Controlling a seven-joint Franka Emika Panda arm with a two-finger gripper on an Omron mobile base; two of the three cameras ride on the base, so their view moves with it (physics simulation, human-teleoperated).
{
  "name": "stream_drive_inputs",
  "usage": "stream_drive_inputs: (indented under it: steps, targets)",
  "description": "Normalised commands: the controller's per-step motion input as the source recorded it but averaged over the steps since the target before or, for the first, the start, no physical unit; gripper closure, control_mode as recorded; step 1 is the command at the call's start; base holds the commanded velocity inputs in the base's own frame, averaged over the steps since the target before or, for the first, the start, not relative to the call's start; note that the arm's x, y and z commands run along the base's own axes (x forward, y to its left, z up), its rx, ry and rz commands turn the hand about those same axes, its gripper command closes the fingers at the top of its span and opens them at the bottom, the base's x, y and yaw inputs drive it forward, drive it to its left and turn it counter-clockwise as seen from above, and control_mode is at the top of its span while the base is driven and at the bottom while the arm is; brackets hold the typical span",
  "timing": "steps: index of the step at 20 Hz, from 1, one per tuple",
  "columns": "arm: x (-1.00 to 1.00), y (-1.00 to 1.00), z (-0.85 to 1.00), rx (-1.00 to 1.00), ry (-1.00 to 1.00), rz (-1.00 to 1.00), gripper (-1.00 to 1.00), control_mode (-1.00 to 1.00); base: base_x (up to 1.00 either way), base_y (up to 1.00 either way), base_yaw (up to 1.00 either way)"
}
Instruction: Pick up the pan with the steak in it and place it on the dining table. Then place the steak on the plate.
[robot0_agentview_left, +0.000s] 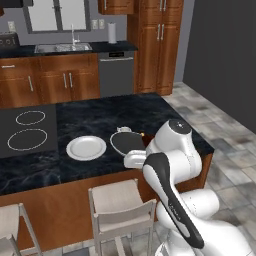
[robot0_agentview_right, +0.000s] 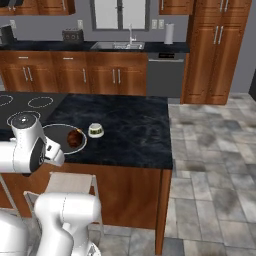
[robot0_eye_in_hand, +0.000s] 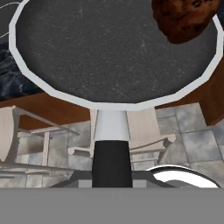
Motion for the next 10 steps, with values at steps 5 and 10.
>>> stream_drive_inputs:
  steps: [5,10]
  targets:
    - [0.00,0.00,0.00,0.00,0.00,0.00,1.00,1.00,0.58,0.00,-0.02]
    - [0.15,0.00,0.00,0.00,0.00,0.00,1.00,-1.00,0.29,0.00,-0.01]
